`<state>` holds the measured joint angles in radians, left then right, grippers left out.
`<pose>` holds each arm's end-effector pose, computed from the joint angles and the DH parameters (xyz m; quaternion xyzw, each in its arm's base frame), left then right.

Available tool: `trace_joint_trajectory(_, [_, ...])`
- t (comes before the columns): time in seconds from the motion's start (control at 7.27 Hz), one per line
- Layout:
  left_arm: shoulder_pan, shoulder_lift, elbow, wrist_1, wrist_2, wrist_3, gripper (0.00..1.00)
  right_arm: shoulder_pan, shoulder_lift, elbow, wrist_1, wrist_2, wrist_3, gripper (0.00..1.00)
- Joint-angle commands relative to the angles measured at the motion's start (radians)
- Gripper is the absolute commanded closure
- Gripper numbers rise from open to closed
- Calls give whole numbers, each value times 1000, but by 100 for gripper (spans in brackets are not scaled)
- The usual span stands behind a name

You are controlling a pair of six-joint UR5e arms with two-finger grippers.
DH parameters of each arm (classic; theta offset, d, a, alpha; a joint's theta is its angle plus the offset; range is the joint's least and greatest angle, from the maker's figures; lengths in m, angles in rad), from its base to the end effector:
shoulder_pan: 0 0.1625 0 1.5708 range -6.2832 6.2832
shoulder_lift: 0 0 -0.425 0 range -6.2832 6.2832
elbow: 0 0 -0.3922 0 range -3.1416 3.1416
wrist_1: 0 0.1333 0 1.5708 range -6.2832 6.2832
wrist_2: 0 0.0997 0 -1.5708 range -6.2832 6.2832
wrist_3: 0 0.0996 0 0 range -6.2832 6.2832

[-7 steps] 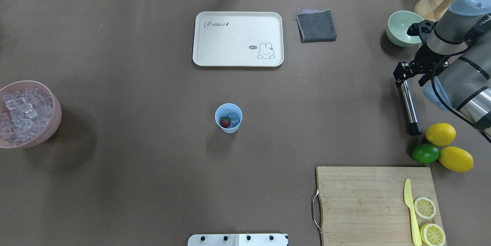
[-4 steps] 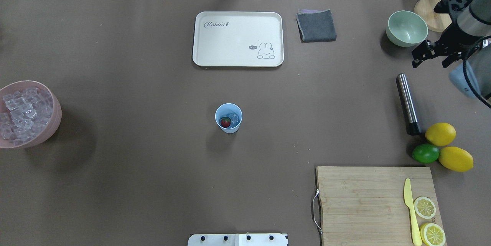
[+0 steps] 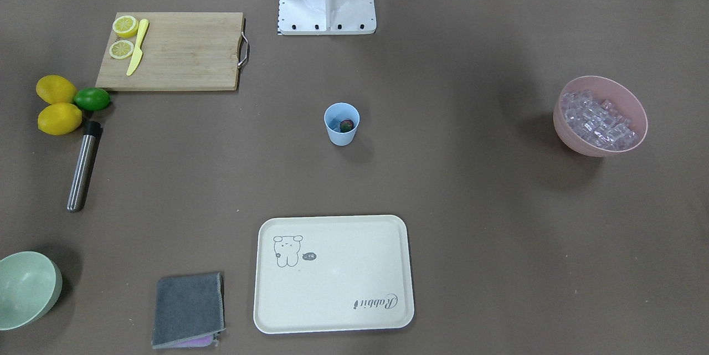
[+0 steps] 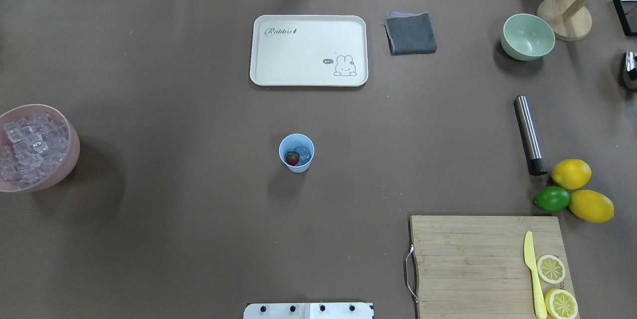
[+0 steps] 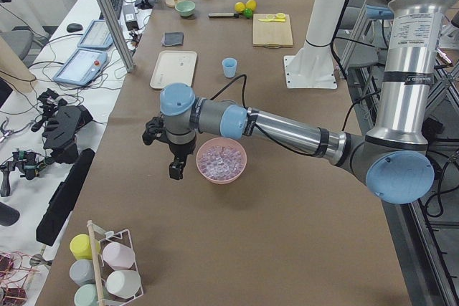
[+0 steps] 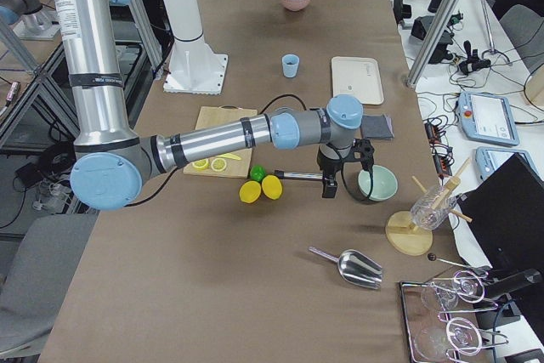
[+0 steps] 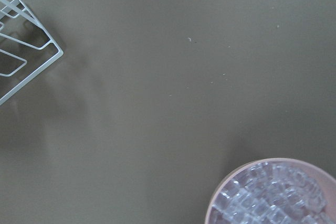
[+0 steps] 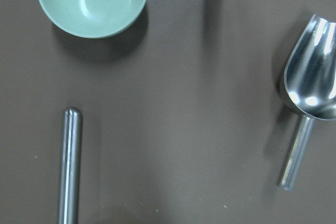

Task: Mash ice and strawberries in cup

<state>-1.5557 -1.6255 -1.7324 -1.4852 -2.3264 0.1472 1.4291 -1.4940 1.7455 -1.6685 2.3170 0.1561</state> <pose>-0.0572 -0.5155 0.5616 0.0849 0.3633 0.0992 0.9225 -0.0087 -0.5262 0.5456 0.0168 -0.3700 -0.0213 0.9286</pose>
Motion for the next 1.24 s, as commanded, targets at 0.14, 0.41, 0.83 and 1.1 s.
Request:
trace_joint_trajectory(0.14, [-52, 64, 33, -19, 45, 28, 3, 108, -146, 88, -13, -1, -159, 0])
trace_joint_trajectory(0.41, [-58, 55, 66, -76, 50, 22, 3, 105, -152, 77, -11, -8, -161, 0])
trace_joint_trajectory(0.83, [-66, 62, 68, -81, 47, 17, 3, 93, -161, 69, -11, -14, -161, 0])
trace_joint_trajectory(1.1, [-66, 59, 70, -81, 45, -24, 3, 86, -160, 74, -11, -42, -161, 0])
